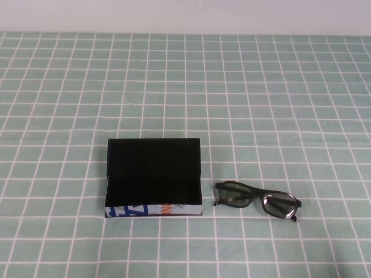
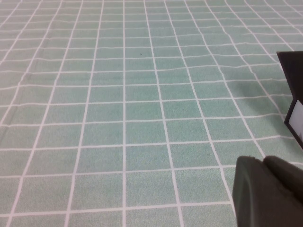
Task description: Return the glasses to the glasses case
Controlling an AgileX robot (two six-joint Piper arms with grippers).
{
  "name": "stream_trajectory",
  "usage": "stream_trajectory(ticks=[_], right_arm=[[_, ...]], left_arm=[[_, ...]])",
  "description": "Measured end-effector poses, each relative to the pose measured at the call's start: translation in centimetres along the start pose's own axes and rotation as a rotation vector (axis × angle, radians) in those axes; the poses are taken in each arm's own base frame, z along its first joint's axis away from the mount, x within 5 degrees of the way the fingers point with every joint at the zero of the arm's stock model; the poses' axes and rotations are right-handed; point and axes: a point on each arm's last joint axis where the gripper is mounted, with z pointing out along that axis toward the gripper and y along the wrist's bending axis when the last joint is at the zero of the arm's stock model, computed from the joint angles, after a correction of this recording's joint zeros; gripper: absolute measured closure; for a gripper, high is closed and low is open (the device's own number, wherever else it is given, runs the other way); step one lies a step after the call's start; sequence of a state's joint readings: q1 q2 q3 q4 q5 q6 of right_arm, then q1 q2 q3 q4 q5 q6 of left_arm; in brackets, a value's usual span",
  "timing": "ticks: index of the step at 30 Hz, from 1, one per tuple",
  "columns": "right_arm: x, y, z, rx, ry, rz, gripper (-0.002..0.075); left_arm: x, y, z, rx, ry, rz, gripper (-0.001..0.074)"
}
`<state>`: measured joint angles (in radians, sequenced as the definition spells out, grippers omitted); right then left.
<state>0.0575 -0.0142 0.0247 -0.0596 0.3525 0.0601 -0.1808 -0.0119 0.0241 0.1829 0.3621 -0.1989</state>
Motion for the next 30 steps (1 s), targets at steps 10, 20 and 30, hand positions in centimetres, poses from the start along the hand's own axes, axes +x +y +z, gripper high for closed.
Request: stream_trajectory(ticks=[10,20,30], right_arm=[[0.0,0.0,0.0,0.000,0.000,0.000,0.0738],[-0.1,0.0,0.0,-0.001,-0.015,0.000,0.0738],[-2.0,0.1,-0.2,-0.014,-0.230,0.000,0.0739]], left_arm=[[0.0,0.0,0.0,0.000,0.000,0.000,0.0737],[0.0,0.0,0.0,0.000,0.000,0.000,0.0737],[0.0,0.0,0.0,0.000,0.000,0.000,0.0737]])
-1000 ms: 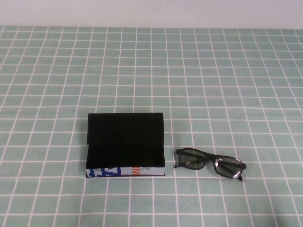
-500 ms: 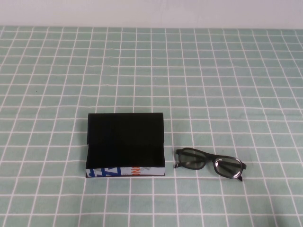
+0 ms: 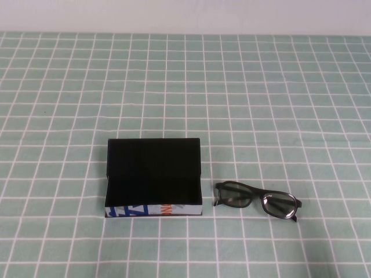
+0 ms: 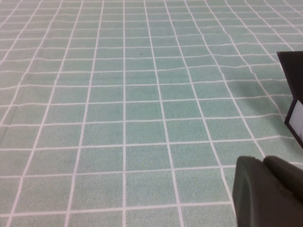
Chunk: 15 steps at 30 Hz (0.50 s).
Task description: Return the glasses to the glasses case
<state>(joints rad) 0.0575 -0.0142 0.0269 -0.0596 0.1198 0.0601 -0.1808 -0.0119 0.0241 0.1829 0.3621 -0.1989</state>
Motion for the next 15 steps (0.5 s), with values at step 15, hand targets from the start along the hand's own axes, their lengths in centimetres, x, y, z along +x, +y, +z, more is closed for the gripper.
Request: stream_trajectory(ticks=[15], right_arm=[[-4.8,0.3,-1.3,-0.034,-0.550,-0.005,0.0739]], left_arm=[[0.0,0.0,0.0,0.000,0.000,0.000,0.0737]])
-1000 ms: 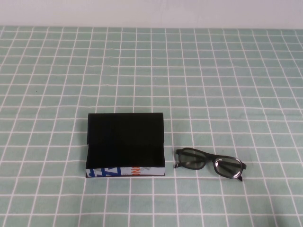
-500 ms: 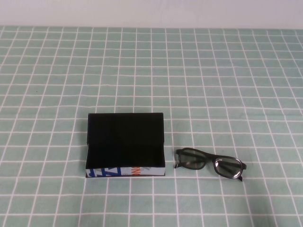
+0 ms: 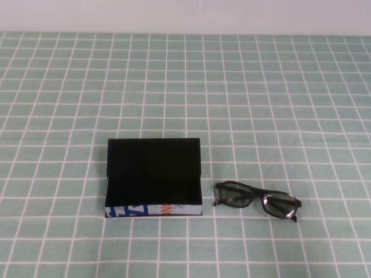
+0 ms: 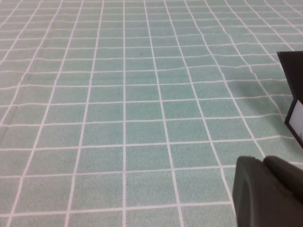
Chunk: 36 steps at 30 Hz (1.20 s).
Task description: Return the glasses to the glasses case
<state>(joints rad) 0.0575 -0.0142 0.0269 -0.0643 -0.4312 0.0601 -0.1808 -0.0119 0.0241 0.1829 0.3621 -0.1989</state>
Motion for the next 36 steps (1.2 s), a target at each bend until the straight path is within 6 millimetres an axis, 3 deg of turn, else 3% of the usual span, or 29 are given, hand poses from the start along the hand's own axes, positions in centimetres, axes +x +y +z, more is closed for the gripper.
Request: stream_trajectory(ticks=[9,11,17,21,24,27,30,36], right_arm=[[-4.2,0.3,-0.1,-0.026,-0.332,-0.008,0.0739],[-6.5,0.5,0.2,-0.030,-0.390,-0.005,0.0739],[-16.0,1.2,0.3,-0.051,-0.473,0.053,0.0739],[-21.0,1.6,1.5,-0.046,-0.372,0.075,0.0739],[-23.1,1.8,4.1,-0.030,-0.195,0.082,0.0739],[-23.5,2.0,7.0,-0.019,0.011,0.113,0.0739],[-22.5,2.3,10.1,-0.019,0.232,0.172,0.0739],[-16.0,2.7,16.3,-0.037,0.651,0.242,0.0739]], left_arm=[[0.0,0.0,0.0,0.000,0.000,0.000,0.0737],[0.0,0.0,0.0,0.000,0.000,0.000,0.0737],[0.0,0.0,0.0,0.000,0.000,0.000,0.0737],[0.0,0.0,0.0,0.000,0.000,0.000,0.0737],[0.0,0.0,0.0,0.000,0.000,0.000,0.0737],[0.0,0.0,0.0,0.000,0.000,0.000,0.0737],[0.0,0.0,0.0,0.000,0.000,0.000,0.0737],[0.0,0.0,0.0,0.000,0.000,0.000,0.0737]])
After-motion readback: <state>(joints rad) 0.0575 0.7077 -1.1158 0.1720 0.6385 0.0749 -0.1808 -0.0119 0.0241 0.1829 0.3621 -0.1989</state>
